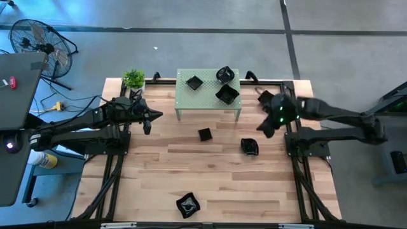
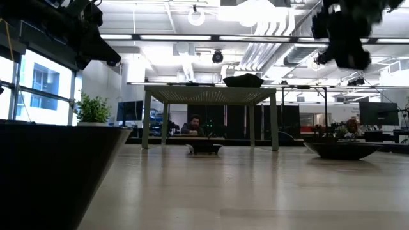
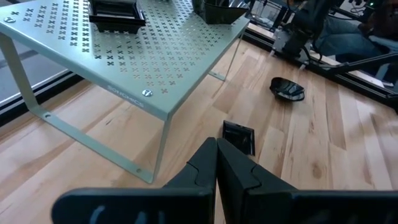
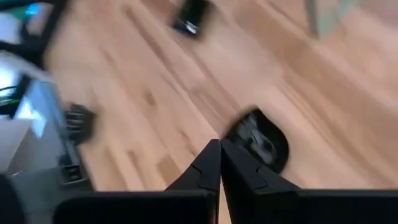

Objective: Pick & Place Mini shaped plates
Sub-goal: Stack the black leaf-shaped plate on top of the black leaf-shaped plates on the shelf, then stack the black distorted square plate on top of the black distorted square plates on the shelf

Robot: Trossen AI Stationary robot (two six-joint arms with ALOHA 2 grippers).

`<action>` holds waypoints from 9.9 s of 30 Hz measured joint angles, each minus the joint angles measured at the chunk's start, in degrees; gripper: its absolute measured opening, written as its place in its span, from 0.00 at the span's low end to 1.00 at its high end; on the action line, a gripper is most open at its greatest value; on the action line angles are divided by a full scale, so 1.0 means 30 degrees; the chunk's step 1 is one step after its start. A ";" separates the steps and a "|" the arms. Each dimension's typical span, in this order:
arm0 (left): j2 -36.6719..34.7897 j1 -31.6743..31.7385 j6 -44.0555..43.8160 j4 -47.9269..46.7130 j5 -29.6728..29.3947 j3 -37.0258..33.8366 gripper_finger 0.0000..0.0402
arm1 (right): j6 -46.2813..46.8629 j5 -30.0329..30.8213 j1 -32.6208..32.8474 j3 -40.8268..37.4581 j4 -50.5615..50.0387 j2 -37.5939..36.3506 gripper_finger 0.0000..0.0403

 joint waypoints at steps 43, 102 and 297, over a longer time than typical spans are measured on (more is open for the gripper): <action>0.0036 0.0000 -0.0499 -0.0205 -0.0022 0.0000 0.00 | 0.4591 0.0355 0.1625 -0.9553 1.3216 0.1785 0.01; 0.0036 -0.0007 -0.0434 -0.0198 -0.1260 0.0000 0.00 | 0.6592 0.7554 -0.7731 0.8155 0.9782 1.3973 0.18; 0.0032 -0.0005 -0.1505 -0.1196 -0.0750 0.0007 0.00 | -2.3990 0.4976 -1.4639 0.8695 -0.1108 2.0237 0.22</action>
